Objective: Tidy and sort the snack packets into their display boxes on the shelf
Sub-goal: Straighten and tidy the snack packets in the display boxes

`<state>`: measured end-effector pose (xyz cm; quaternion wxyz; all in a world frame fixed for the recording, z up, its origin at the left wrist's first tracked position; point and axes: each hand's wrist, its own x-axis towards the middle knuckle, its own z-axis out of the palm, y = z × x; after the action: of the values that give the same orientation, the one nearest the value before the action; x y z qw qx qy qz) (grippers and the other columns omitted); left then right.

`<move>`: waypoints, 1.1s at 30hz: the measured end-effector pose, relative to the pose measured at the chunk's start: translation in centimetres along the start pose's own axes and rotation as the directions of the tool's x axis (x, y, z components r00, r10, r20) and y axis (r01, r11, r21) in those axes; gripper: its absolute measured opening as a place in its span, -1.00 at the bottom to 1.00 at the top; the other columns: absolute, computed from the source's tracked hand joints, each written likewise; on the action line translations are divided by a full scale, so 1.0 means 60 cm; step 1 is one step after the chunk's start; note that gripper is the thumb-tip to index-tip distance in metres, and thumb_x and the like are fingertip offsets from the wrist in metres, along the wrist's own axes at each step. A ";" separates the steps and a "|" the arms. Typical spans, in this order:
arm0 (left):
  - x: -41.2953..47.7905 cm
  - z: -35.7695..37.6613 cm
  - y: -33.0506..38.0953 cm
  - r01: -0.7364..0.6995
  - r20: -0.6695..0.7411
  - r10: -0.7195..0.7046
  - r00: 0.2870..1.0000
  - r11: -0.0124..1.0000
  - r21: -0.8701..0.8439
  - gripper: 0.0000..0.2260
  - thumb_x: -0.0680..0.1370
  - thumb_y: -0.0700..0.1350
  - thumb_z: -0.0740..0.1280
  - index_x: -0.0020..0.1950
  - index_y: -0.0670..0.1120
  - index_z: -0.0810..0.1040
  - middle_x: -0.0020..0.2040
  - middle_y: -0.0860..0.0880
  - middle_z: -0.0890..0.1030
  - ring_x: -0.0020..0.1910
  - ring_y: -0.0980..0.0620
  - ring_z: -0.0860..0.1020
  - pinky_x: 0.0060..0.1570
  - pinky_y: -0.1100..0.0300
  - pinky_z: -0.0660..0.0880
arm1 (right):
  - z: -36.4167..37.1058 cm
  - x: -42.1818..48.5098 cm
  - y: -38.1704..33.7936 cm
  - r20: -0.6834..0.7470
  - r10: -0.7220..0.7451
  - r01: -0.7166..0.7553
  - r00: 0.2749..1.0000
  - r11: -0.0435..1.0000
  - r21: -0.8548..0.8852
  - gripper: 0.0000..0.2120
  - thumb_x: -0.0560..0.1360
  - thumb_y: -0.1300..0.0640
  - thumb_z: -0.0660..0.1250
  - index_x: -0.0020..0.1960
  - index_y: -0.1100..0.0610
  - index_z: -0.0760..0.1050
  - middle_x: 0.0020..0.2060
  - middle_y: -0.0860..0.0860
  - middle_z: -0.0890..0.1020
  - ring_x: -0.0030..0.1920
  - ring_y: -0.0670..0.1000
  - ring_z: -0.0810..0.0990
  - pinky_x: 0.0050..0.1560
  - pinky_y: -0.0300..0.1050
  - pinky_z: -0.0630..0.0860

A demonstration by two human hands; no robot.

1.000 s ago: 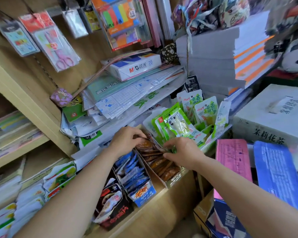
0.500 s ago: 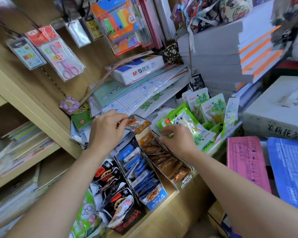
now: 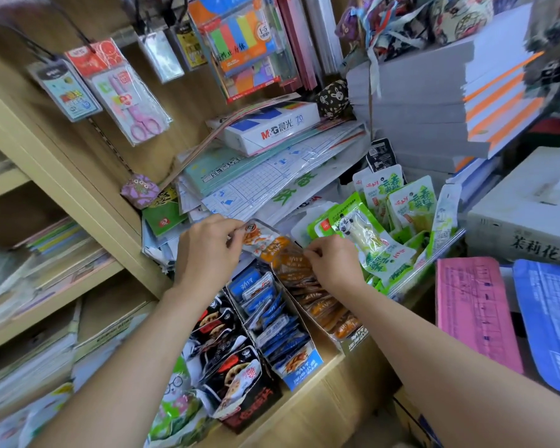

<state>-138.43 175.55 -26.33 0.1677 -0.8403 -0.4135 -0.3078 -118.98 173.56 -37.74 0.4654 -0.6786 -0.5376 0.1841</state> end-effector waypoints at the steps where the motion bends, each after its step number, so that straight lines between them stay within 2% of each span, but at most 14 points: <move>1: 0.000 0.001 0.000 0.017 0.010 -0.017 1.000 1.000 -0.007 -0.90 0.52 -0.21 0.48 0.01 -0.11 0.74 -0.18 -0.06 0.67 -0.32 -0.08 0.61 -0.29 0.12 0.53 | -0.006 0.000 0.000 -0.037 -0.009 0.010 0.999 1.000 0.018 -0.80 0.56 0.18 0.37 -0.19 0.23 0.65 -0.39 0.11 0.64 -0.35 0.10 0.60 -0.30 -0.12 0.51; 3: 0.000 0.004 0.002 0.048 0.027 -0.047 0.999 0.999 -0.019 -0.89 0.52 -0.21 0.47 0.03 -0.11 0.74 -0.16 -0.07 0.69 -0.31 -0.07 0.62 -0.25 0.05 0.60 | -0.023 -0.002 -0.001 -0.107 -0.030 0.035 0.994 0.998 0.050 -0.80 0.57 0.17 0.38 -0.18 0.22 0.67 -0.42 0.07 0.62 -0.40 0.07 0.56 -0.34 -0.15 0.45; 6: 0.000 0.009 0.009 0.110 0.032 -0.109 0.993 0.994 -0.026 -0.86 0.53 -0.21 0.45 0.06 -0.10 0.74 -0.18 -0.07 0.73 -0.28 -0.07 0.65 -0.20 0.01 0.64 | -0.045 -0.009 -0.004 -0.159 -0.064 0.082 0.985 0.991 0.110 -0.76 0.58 0.14 0.38 -0.25 0.13 0.66 -0.48 0.00 0.60 -0.44 0.03 0.58 -0.26 -0.05 0.58; 8: 0.003 0.011 0.016 0.138 0.061 -0.137 0.989 0.990 -0.026 -0.86 0.54 -0.18 0.44 0.06 -0.06 0.74 -0.21 -0.05 0.73 -0.28 -0.06 0.66 -0.20 0.02 0.64 | -0.054 -0.016 -0.004 -0.180 -0.051 0.077 0.982 0.987 0.140 -0.74 0.59 0.14 0.36 -0.26 0.12 0.64 -0.48 -0.03 0.60 -0.43 0.00 0.59 -0.24 -0.04 0.59; 11: 0.008 0.016 0.028 0.175 0.147 -0.166 0.975 0.983 -0.051 -0.87 0.55 -0.13 0.44 0.05 0.00 0.74 -0.20 0.01 0.73 -0.27 0.01 0.65 -0.16 0.08 0.63 | -0.067 -0.023 -0.005 -0.232 0.012 0.025 0.973 0.987 0.158 -0.80 0.61 0.12 0.34 -0.13 0.12 0.66 -0.40 -0.07 0.62 -0.36 -0.05 0.58 -0.26 -0.12 0.54; 14: 0.014 0.025 0.040 0.215 0.236 -0.186 0.954 0.971 -0.103 -0.86 0.55 -0.10 0.46 0.08 0.01 0.74 -0.15 0.02 0.74 -0.23 0.07 0.64 -0.02 0.14 0.62 | -0.090 -0.021 -0.003 -0.341 0.087 -0.029 0.936 0.985 0.172 -0.85 0.61 0.14 0.32 -0.09 0.11 0.63 -0.34 -0.08 0.61 -0.32 -0.08 0.55 -0.34 -0.27 0.39; 17: 0.021 0.033 0.048 0.262 0.296 -0.213 0.931 0.956 -0.135 -0.83 0.55 -0.11 0.47 0.13 -0.02 0.72 -0.08 0.00 0.73 -0.19 0.13 0.58 0.05 0.21 0.56 | -0.120 -0.017 0.003 -0.416 0.115 -0.046 0.902 0.984 0.172 -0.87 0.61 0.13 0.32 -0.05 0.11 0.62 -0.31 -0.07 0.58 -0.27 -0.01 0.56 -0.28 -0.16 0.37; 19: 0.030 0.033 0.048 0.260 0.305 -0.214 0.928 0.959 -0.117 -0.83 0.55 -0.12 0.47 0.13 -0.03 0.72 -0.08 0.00 0.73 -0.19 0.12 0.57 0.04 0.22 0.54 | -0.136 -0.017 0.007 -0.425 0.120 -0.052 0.897 0.985 0.167 -0.88 0.61 0.12 0.32 -0.03 0.11 0.63 -0.30 -0.06 0.59 -0.24 0.02 0.58 -0.21 -0.12 0.41; 22: 0.043 0.027 0.046 0.221 0.325 -0.182 0.928 0.971 -0.087 -0.86 0.53 -0.15 0.47 0.08 -0.06 0.74 -0.11 -0.02 0.73 -0.19 0.09 0.60 0.01 0.21 0.55 | -0.147 -0.018 0.010 -0.426 0.123 -0.045 0.897 0.981 0.188 -0.87 0.61 0.11 0.33 -0.02 0.13 0.63 -0.33 -0.09 0.58 -0.28 -0.03 0.57 -0.23 -0.12 0.46; 27: 0.046 0.022 0.047 0.123 0.442 -0.094 0.892 0.992 -0.038 -0.88 0.50 -0.20 0.48 -0.03 -0.03 0.76 -0.16 0.01 0.73 -0.23 0.13 0.61 0.02 0.16 0.60 | -0.155 -0.020 0.010 -0.423 0.121 -0.036 0.898 0.978 0.204 -0.87 0.60 0.12 0.33 -0.02 0.13 0.63 -0.30 -0.08 0.59 -0.28 -0.13 0.56 -0.31 -0.28 0.38; 30: 0.040 0.032 0.047 0.168 0.463 -0.128 0.877 0.985 -0.046 -0.89 0.49 -0.19 0.51 -0.02 -0.05 0.76 -0.15 0.01 0.73 -0.18 0.10 0.65 0.04 0.17 0.59 | -0.157 -0.023 0.008 -0.407 0.112 -0.038 0.906 0.982 0.185 -0.89 0.60 0.12 0.34 -0.03 0.11 0.62 -0.26 -0.06 0.62 -0.29 -0.22 0.51 -0.33 -0.37 0.35; 33: 0.020 0.068 0.049 0.215 0.496 -0.175 0.850 0.976 -0.024 -0.86 0.51 -0.17 0.51 0.05 -0.05 0.74 -0.07 -0.01 0.73 -0.10 0.08 0.66 0.11 0.12 0.59 | -0.159 -0.023 0.007 -0.397 0.111 -0.034 0.911 0.980 0.197 -0.90 0.60 0.11 0.34 -0.04 0.09 0.61 -0.27 -0.06 0.62 -0.30 -0.21 0.52 -0.32 -0.36 0.39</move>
<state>-133.95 176.67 -28.71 -0.0083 -0.8505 -0.5131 -0.1157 -112.07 168.18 -33.67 0.6210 -0.6751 -0.3840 0.1057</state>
